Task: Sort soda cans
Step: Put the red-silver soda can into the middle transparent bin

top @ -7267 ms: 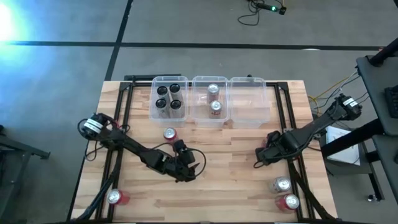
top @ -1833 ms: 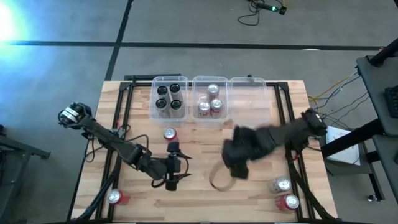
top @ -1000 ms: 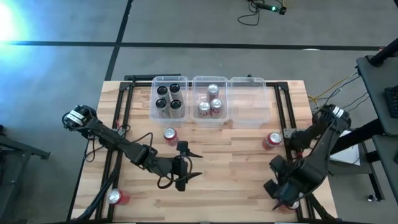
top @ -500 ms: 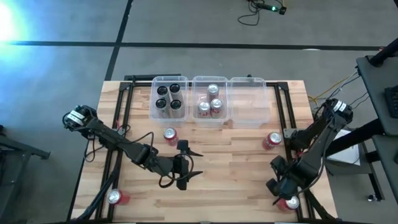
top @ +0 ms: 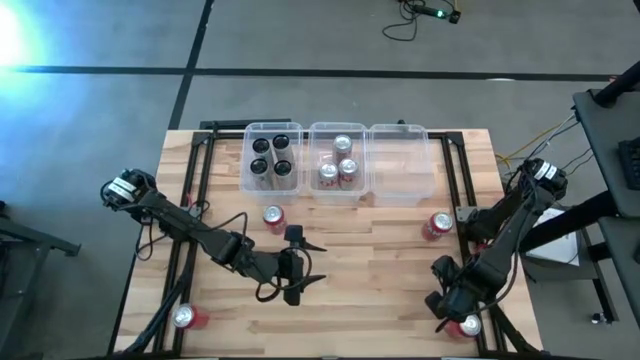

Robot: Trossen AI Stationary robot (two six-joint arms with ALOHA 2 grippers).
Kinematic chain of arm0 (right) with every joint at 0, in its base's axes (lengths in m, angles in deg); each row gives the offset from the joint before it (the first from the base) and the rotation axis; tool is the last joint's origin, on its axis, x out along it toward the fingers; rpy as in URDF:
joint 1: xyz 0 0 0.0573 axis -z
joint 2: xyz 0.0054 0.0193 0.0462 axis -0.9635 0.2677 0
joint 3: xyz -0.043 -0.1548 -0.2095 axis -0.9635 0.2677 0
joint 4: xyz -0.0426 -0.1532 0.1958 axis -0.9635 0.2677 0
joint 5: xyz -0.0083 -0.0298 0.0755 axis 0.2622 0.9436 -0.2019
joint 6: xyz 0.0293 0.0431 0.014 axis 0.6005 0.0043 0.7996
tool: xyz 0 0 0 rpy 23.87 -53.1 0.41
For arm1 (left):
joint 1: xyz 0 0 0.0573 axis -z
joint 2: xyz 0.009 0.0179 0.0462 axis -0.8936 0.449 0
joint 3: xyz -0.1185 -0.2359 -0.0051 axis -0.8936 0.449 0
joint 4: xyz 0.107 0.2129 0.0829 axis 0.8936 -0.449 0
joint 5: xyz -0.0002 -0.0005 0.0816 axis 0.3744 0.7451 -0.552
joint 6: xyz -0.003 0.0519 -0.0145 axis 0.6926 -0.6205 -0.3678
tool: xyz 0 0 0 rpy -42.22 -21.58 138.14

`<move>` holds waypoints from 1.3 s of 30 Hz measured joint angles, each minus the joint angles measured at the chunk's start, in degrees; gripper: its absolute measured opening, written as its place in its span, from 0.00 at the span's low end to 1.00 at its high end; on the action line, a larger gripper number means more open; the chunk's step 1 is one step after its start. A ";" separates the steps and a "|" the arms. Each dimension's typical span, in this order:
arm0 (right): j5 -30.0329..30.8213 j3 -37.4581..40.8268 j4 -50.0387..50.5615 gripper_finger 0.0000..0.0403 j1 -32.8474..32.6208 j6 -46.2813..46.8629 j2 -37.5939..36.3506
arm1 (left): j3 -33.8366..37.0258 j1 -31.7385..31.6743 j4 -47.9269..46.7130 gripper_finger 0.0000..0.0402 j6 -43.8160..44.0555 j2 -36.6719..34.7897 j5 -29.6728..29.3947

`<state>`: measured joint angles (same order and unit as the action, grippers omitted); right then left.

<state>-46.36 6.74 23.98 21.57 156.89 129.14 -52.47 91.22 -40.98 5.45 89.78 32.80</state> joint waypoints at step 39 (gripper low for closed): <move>20.33 -44.01 2.88 0.73 53.85 -106.99 14.64 | 0.79 -5.62 -16.38 0.71 14.11 -0.80 0.73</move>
<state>-26.03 -37.27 26.86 75.42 49.90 143.78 -51.68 85.61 -57.36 19.56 88.98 33.53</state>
